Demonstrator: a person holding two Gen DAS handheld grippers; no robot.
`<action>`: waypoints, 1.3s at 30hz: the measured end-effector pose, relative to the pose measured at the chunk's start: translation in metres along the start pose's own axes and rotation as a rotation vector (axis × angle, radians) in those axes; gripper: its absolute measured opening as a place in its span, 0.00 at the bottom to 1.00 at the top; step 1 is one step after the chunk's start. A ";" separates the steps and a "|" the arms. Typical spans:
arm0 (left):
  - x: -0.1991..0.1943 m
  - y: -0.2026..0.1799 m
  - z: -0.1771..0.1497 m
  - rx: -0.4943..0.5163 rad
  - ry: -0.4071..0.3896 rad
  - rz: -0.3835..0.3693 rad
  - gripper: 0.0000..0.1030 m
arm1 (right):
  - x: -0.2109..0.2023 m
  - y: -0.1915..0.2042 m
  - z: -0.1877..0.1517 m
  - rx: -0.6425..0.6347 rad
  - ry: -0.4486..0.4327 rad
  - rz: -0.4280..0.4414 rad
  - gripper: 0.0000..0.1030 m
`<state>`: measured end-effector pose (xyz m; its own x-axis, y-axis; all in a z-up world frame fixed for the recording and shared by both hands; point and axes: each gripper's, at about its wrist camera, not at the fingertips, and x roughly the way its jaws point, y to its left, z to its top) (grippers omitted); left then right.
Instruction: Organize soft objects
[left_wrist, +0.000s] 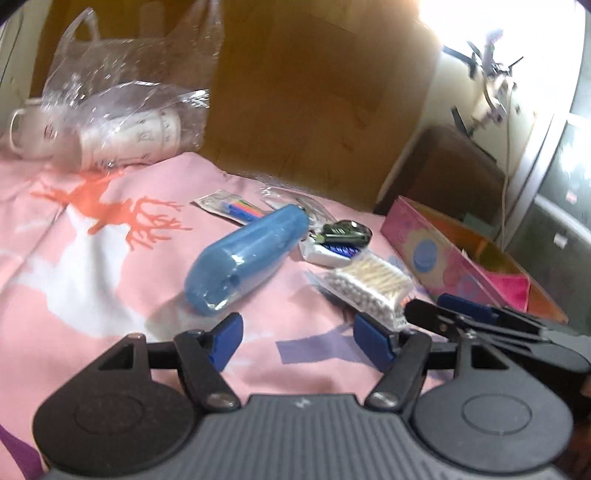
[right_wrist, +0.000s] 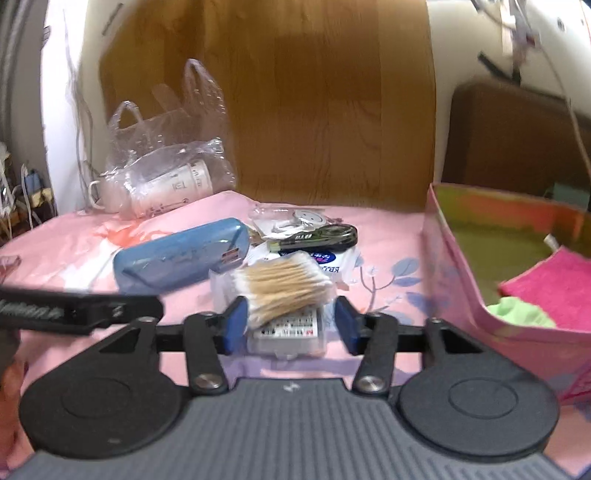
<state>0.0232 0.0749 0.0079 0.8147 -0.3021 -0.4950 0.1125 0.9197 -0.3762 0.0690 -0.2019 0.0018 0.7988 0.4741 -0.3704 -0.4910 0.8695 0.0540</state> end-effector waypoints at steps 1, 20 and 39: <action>0.001 0.001 0.001 -0.014 0.001 -0.010 0.66 | 0.006 -0.002 0.003 0.020 0.013 0.004 0.64; 0.000 -0.002 -0.003 0.002 -0.016 -0.039 0.69 | -0.031 0.019 -0.024 0.043 -0.008 0.084 0.33; -0.010 -0.046 -0.014 0.025 0.197 -0.169 0.67 | -0.077 -0.005 -0.046 0.113 0.040 0.140 0.86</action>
<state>0.0023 0.0320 0.0193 0.6569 -0.4925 -0.5709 0.2537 0.8574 -0.4477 -0.0061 -0.2488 -0.0128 0.7099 0.5874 -0.3885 -0.5522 0.8067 0.2107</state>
